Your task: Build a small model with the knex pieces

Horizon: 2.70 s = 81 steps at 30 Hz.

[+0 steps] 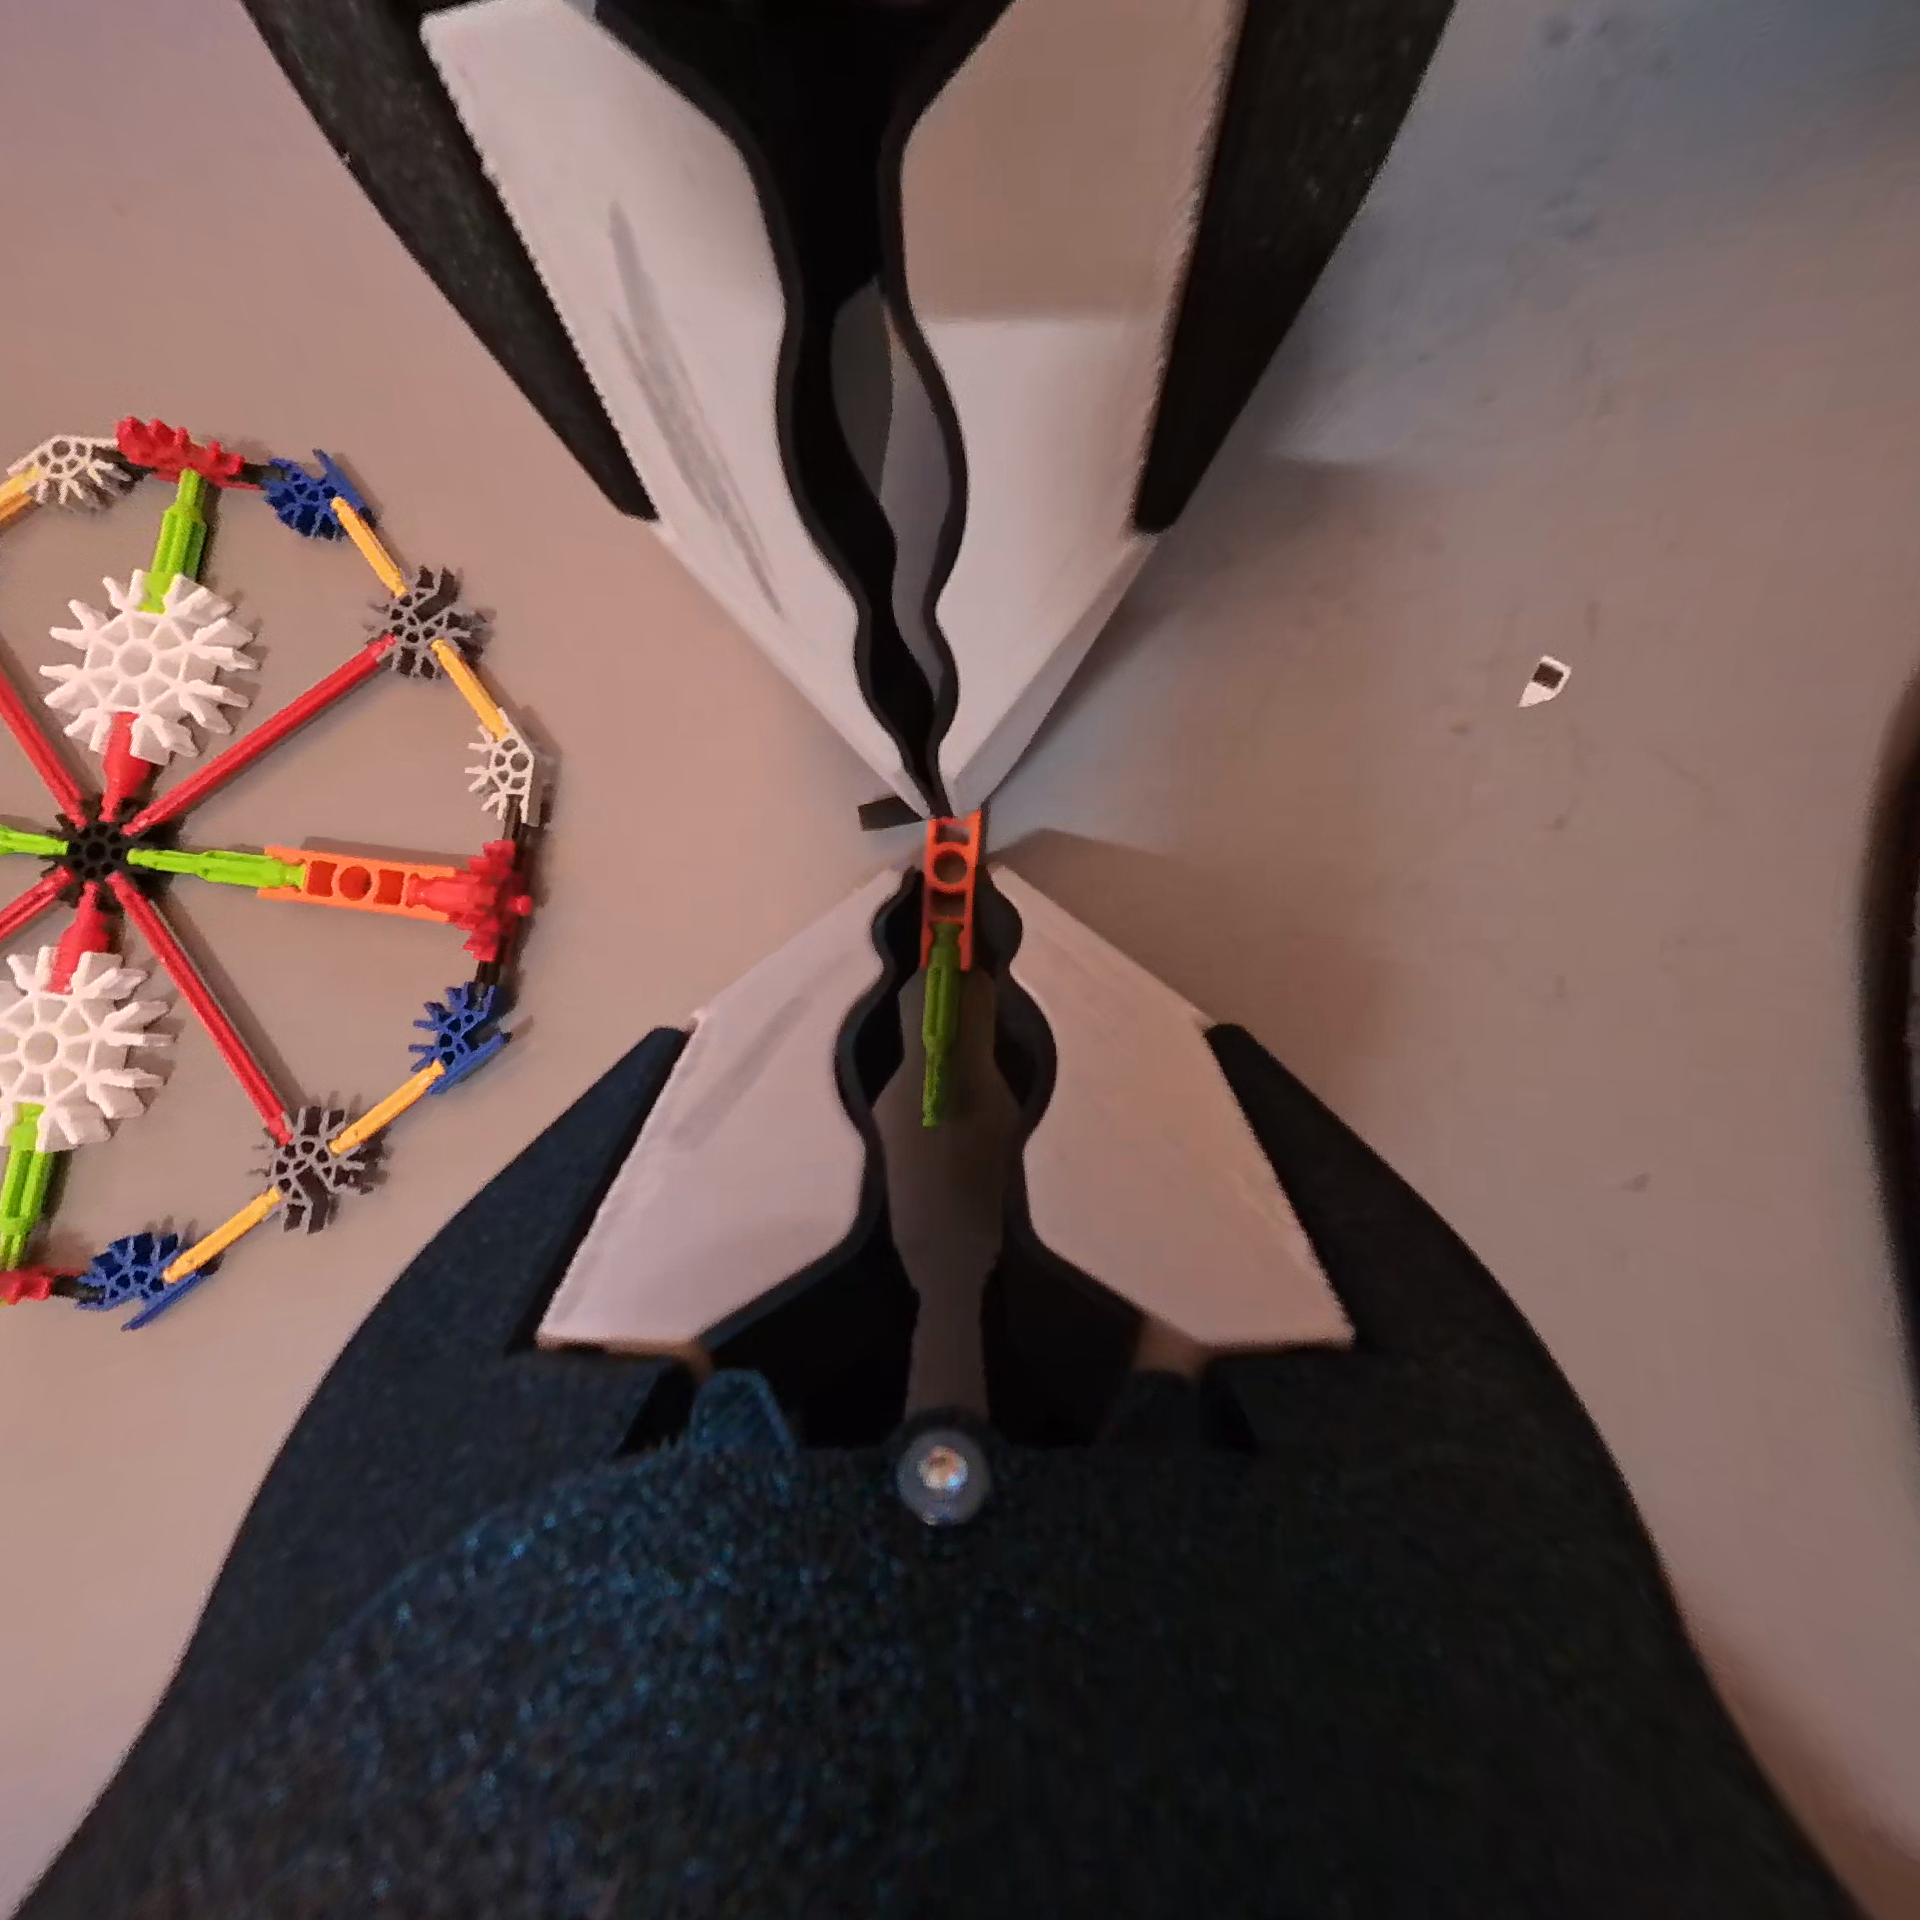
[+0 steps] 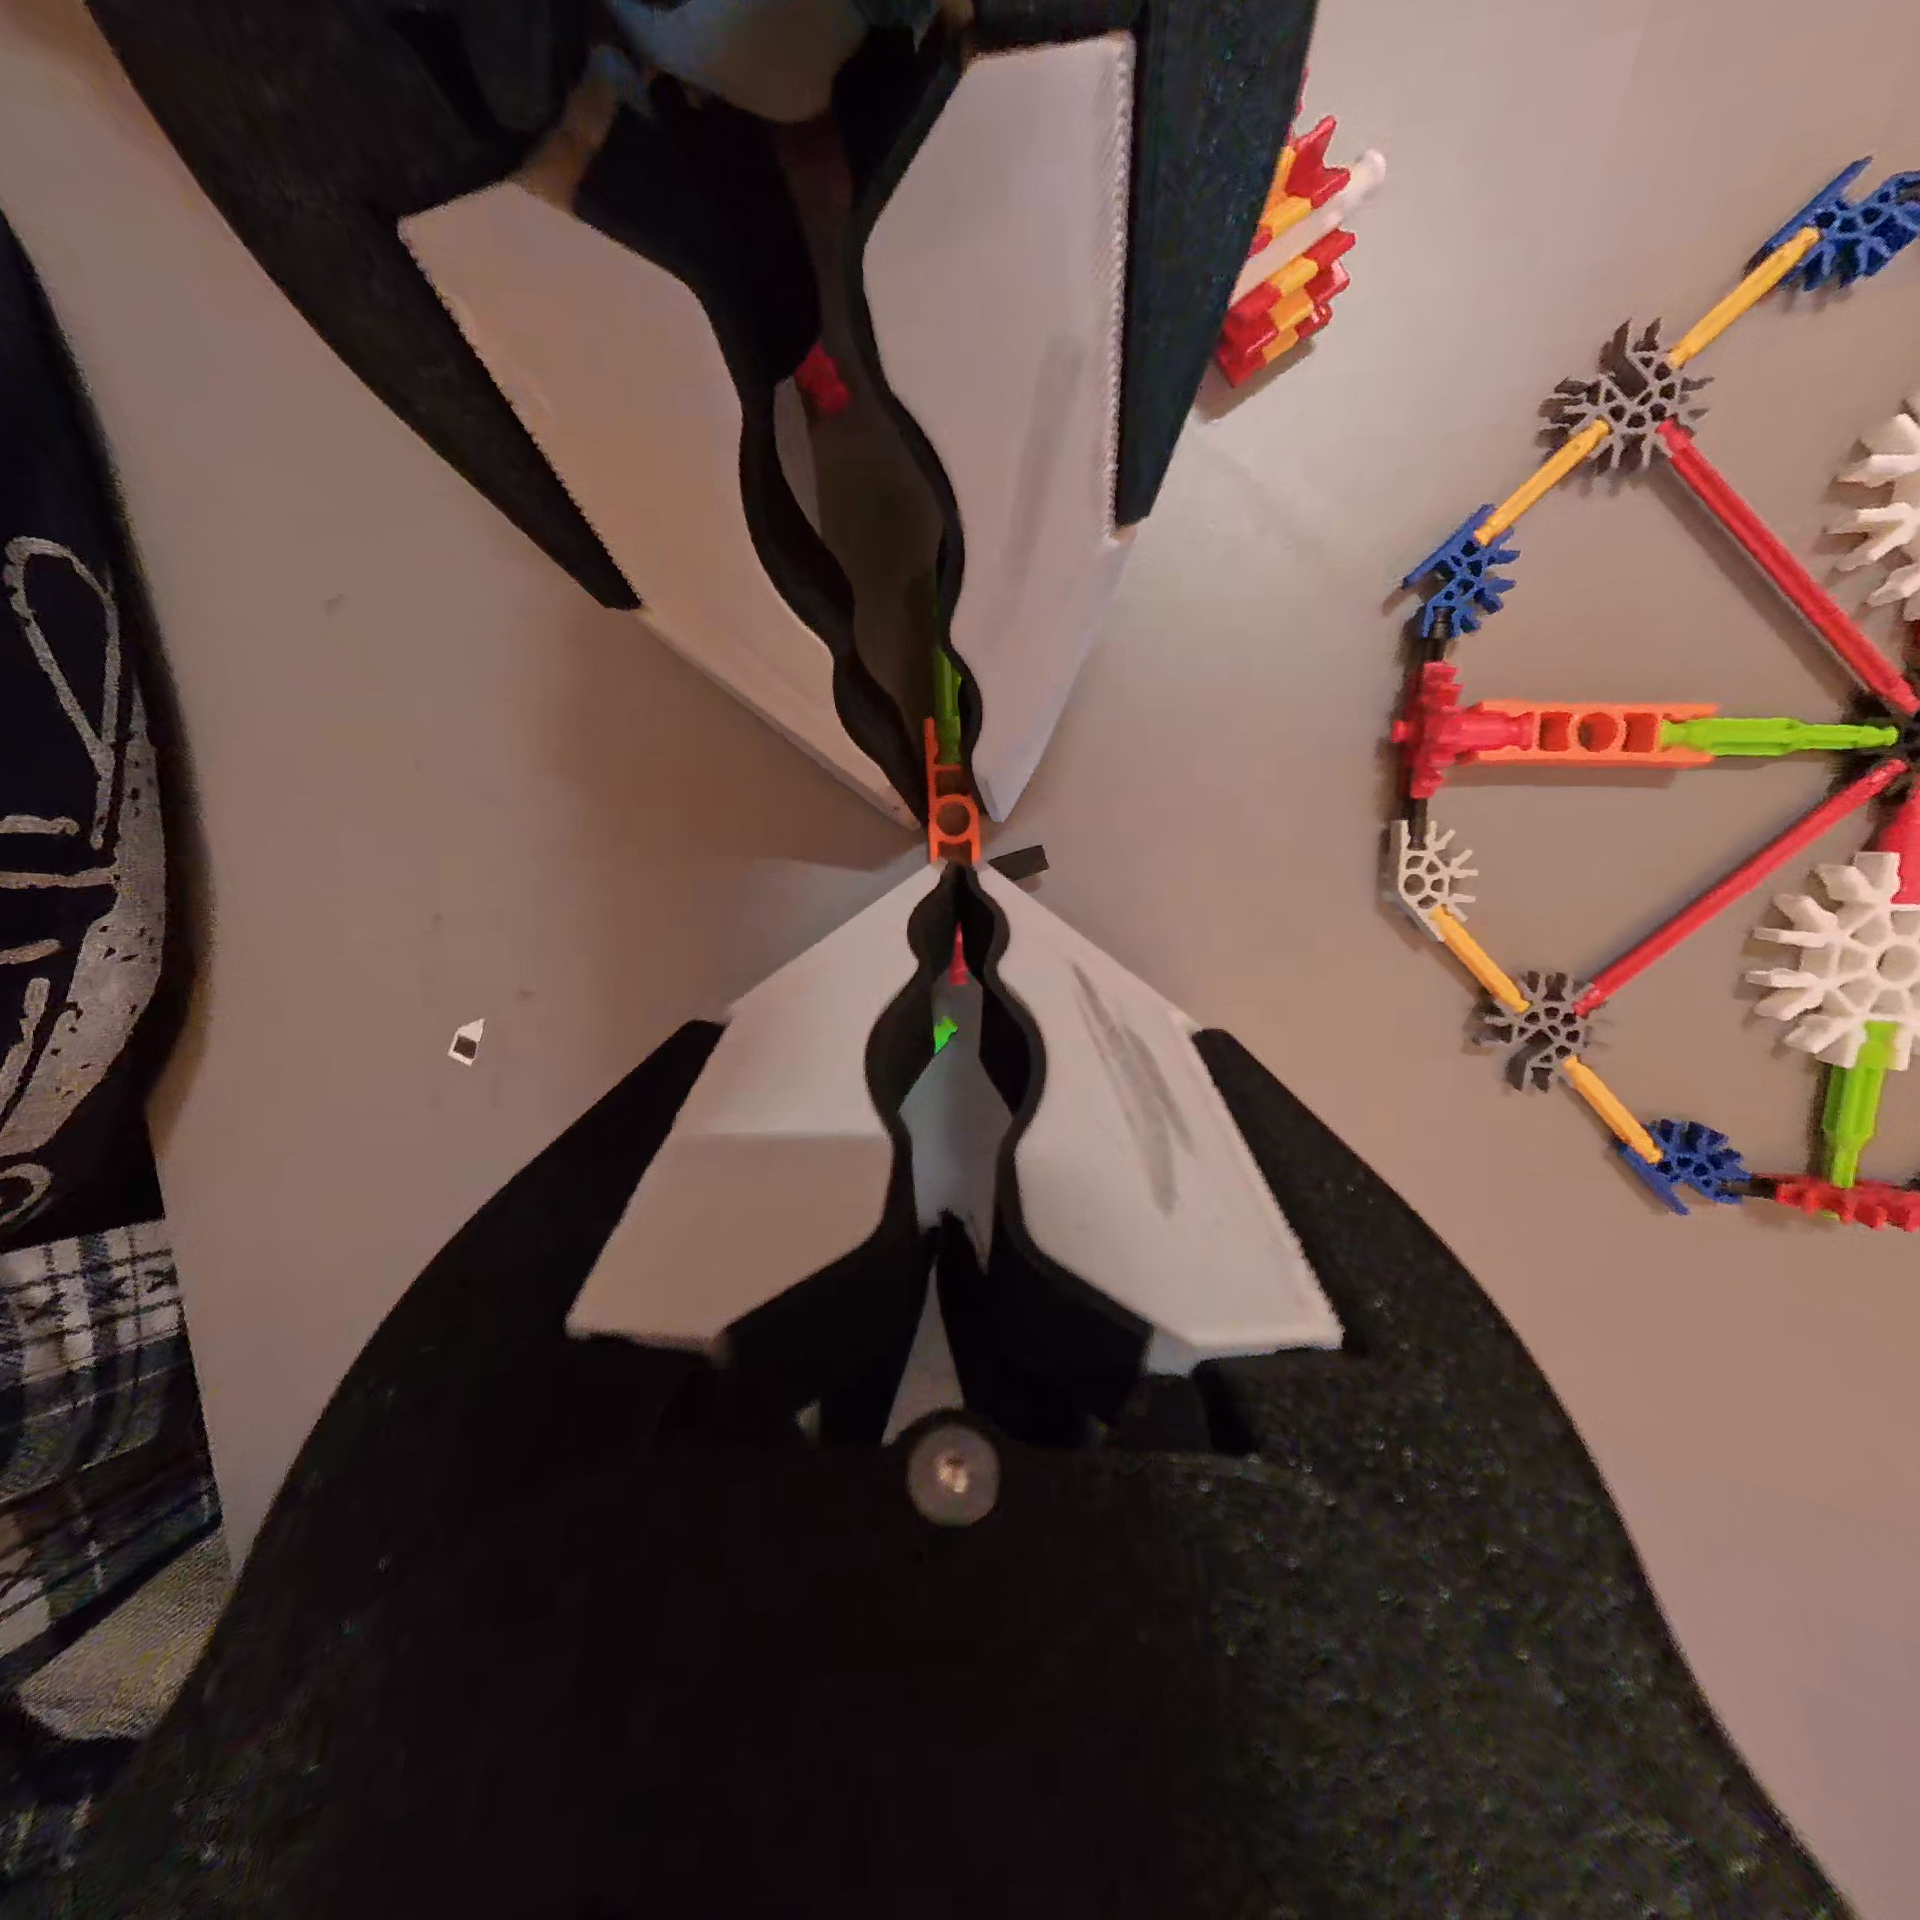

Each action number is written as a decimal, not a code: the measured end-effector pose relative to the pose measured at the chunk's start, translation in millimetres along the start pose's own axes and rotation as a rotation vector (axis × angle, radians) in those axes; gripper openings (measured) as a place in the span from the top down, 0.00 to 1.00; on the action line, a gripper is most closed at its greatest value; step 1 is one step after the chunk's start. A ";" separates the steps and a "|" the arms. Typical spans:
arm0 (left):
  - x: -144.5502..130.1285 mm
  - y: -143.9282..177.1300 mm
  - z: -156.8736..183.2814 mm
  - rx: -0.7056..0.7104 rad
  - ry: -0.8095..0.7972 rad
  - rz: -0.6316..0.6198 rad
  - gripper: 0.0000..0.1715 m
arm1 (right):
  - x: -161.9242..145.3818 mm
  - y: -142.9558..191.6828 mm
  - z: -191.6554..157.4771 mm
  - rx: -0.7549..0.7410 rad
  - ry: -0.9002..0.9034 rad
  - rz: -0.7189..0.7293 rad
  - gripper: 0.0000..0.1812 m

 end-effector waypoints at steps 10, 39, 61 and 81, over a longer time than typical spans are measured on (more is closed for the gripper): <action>-0.3 0.0 1.5 0.023 -0.003 0.000 0.95 | -1.4 -1.8 0.2 0.010 -0.047 0.077 1.00; -0.6 -0.9 2.2 0.038 0.006 0.016 0.95 | -6.1 1.1 1.3 -0.016 -0.124 0.113 1.00; -7.0 7.3 -1.2 0.126 -0.004 -0.012 0.85 | -25.7 41.5 11.6 -0.166 -0.284 0.270 0.90; 50.5 60.3 20.7 0.125 0.126 0.510 0.88 | -3.1 72.6 -49.2 -0.149 -0.098 0.790 0.81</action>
Point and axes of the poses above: each gripper's, where its closed fingertips meet, y back along the fingers, x out of its top, z = x × y across the jaws, the point moved 6 cm from there along y, back along the fingers, and after that the axes turned 1 degree about -y, right-handed, at the moved point
